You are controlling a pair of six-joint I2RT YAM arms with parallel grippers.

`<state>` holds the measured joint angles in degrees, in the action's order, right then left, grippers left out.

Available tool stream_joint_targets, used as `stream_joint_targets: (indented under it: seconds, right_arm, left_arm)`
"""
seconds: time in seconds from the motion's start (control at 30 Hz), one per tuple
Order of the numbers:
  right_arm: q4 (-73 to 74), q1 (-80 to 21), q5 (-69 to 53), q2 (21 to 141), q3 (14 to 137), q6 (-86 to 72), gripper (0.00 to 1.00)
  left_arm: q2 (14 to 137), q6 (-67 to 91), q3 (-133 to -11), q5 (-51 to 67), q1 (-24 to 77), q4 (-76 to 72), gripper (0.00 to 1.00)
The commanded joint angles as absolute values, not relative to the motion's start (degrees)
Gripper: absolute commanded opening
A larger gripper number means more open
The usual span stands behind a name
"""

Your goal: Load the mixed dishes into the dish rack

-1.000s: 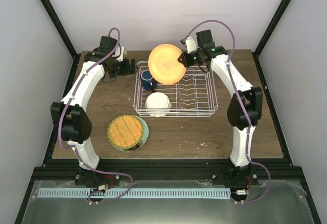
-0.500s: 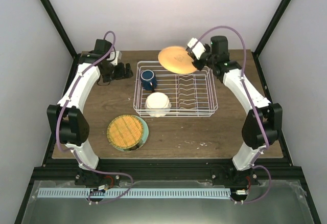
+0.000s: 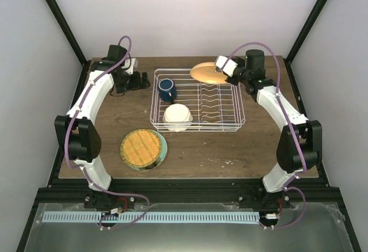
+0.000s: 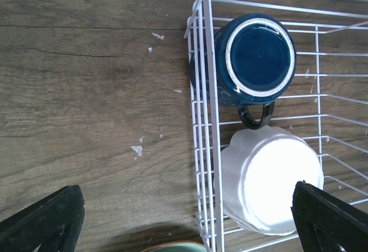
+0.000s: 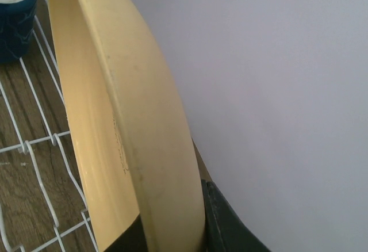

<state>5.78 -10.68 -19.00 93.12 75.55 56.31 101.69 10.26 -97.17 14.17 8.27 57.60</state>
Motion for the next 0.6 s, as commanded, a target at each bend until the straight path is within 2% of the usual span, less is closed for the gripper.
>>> stream_joint_targets:
  seconds: [0.0,0.57]
  right_arm:
    - [4.49,-10.66,-19.51,92.81,75.52,61.53,0.01]
    - [5.26,-10.82,-20.71,93.79,70.15,70.65,0.01]
  left_arm:
    - [102.50,10.05,-98.43,14.35,8.04,57.44,1.00]
    - [103.07,11.07,-97.43,14.32,7.97,57.18,1.00]
